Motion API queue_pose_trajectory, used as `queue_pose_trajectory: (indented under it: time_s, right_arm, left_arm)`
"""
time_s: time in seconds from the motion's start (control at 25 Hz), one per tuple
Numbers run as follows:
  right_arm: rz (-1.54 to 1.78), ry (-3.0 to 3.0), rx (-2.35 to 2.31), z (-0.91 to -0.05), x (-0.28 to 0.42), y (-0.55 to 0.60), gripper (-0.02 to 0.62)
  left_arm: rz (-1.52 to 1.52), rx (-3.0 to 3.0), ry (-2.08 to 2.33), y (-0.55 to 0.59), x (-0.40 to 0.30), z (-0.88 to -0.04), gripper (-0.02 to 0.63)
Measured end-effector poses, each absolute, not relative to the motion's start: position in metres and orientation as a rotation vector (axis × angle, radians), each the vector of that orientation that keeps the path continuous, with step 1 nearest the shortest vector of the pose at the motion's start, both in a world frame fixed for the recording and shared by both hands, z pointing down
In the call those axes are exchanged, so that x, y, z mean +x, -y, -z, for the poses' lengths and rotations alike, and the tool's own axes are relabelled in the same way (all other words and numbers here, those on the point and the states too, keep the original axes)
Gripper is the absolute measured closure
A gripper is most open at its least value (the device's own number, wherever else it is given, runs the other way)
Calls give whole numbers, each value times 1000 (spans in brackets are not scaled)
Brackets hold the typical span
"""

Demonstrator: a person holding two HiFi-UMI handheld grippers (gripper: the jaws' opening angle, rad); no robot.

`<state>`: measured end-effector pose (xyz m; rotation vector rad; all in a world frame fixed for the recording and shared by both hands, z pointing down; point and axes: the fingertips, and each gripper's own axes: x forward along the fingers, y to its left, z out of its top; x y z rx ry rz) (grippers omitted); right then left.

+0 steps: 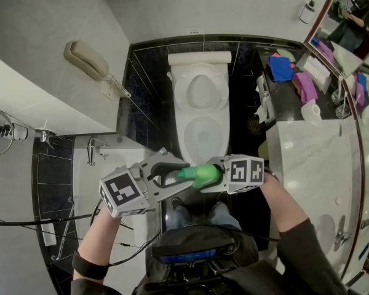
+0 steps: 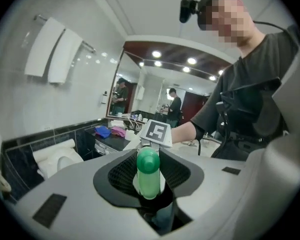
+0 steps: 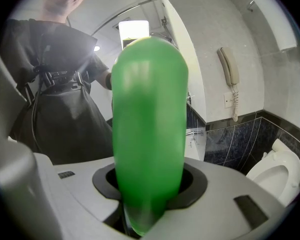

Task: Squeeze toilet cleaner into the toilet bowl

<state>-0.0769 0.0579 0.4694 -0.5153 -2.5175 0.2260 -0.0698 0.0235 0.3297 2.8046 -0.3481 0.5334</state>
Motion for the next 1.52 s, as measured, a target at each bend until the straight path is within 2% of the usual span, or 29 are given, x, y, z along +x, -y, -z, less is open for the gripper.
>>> queue_pose_trajectory:
  time_s: [0.16, 0.72, 0.76, 0.8, 0.88, 0.92, 0.96, 1.24, 1.36, 1.52]
  right_arm:
    - [-243, 2514, -565, -468, -79, -65, 416]
    - [-278, 2516, -589, -470, -79, -74, 416]
    - [-280, 2519, -585, -470, -79, -73, 416]
    - [-279, 2522, -580, -470, -78, -72, 416]
    - [-268, 2527, -562, -472, -78, -67, 416]
    - [-263, 2529, -553, -473, -77, -65, 416]
    - [-263, 2528, -548, -472, -76, -65, 416]
    - [-242, 2527, -517, -470, -76, -59, 416]
    - [-229, 2526, -502, -471, -77, -56, 416]
    - [-218, 2538, -479, -470, -79, -53, 416]
  left_arm:
    - [-706, 3043, 237, -37, -66, -325, 482]
    - [-848, 3328, 233, -47, -65, -334, 474]
    - [-828, 3303, 250, -45, -65, -334, 436]
    - [-790, 3271, 265, -44, -65, -332, 362]
    - [-663, 3197, 295, -39, -65, -325, 262]
    - [-584, 3147, 317, -36, -66, -321, 221]
    - [-511, 3081, 347, -33, -68, -319, 210]
    - [-261, 2548, 418, -17, -93, -349, 217]
    - [-204, 2448, 414, -14, -93, -345, 295]
    - [-259, 2489, 406, -17, -88, -345, 311]
